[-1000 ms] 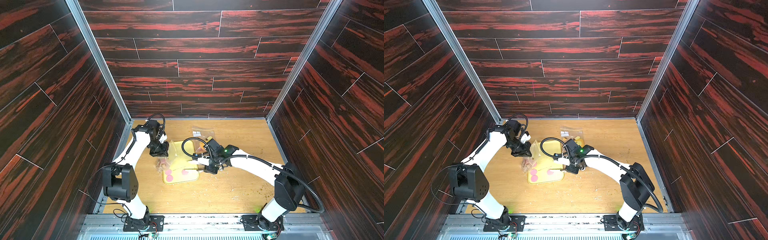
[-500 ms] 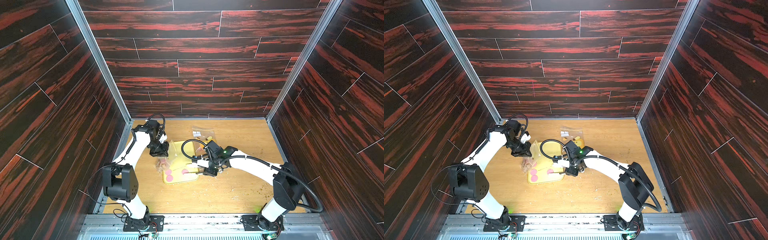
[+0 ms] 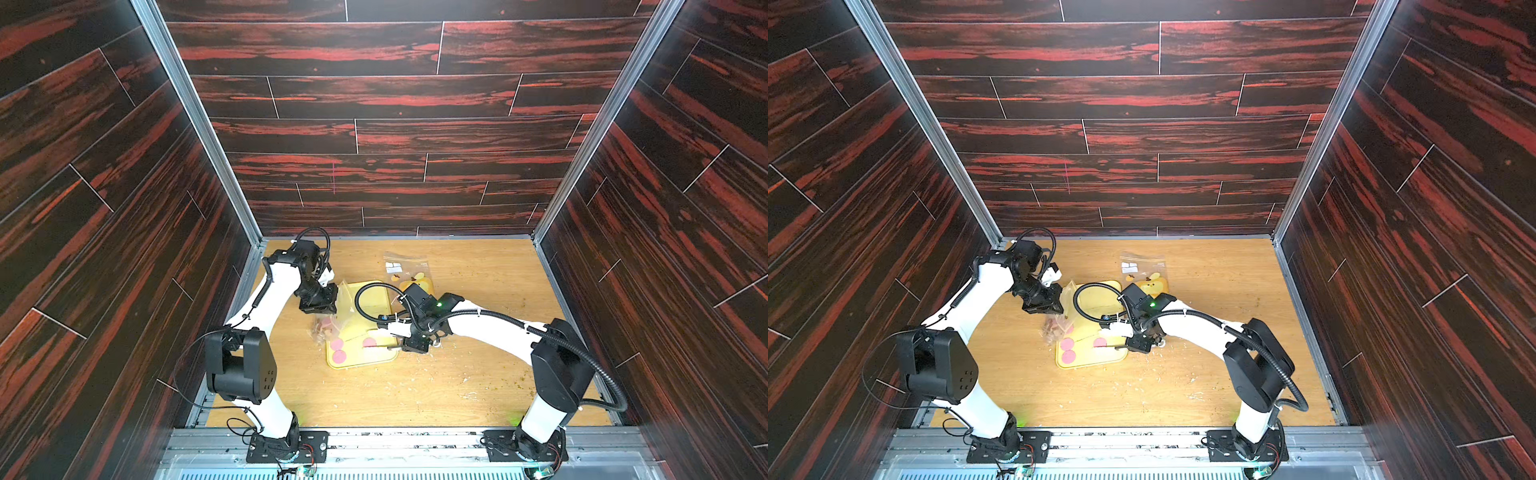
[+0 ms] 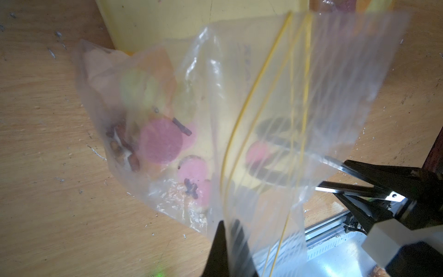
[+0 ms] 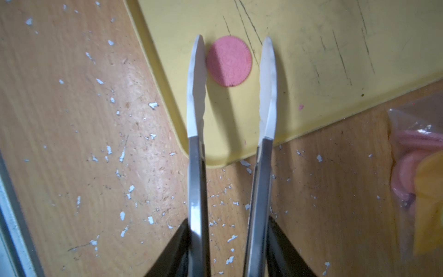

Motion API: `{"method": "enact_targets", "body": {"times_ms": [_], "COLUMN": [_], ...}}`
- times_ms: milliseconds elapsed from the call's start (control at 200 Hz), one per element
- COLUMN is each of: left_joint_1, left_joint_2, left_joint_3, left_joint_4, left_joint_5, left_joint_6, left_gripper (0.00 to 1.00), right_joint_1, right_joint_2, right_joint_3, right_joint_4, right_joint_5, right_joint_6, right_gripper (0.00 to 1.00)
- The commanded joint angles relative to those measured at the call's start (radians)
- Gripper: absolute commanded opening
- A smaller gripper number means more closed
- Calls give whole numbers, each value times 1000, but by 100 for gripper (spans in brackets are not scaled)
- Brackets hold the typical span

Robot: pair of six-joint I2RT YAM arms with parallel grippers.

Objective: Put the cookies into a resealable bag to prevent moisture
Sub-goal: Pick up the cookie from the tray.

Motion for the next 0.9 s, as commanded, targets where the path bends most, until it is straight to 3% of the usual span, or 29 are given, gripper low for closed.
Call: {"method": "enact_targets", "body": {"times_ms": [0, 396, 897], "left_joint_1": [6, 5, 6], "left_joint_2": [10, 12, 5], "left_joint_3": [5, 10, 11], "left_joint_4": [-27, -30, -32], "left_joint_5": [8, 9, 9], "left_joint_6": [27, 29, 27], "left_gripper": [0, 0, 0], "right_joint_1": [6, 7, -42], "right_joint_2": [23, -18, -257], "right_joint_3": [35, 45, -12], "right_joint_4": [-27, -40, 105], "right_joint_5": [6, 51, -45], "right_joint_6": [-11, 2, 20], "right_gripper": [46, 40, 40]}}
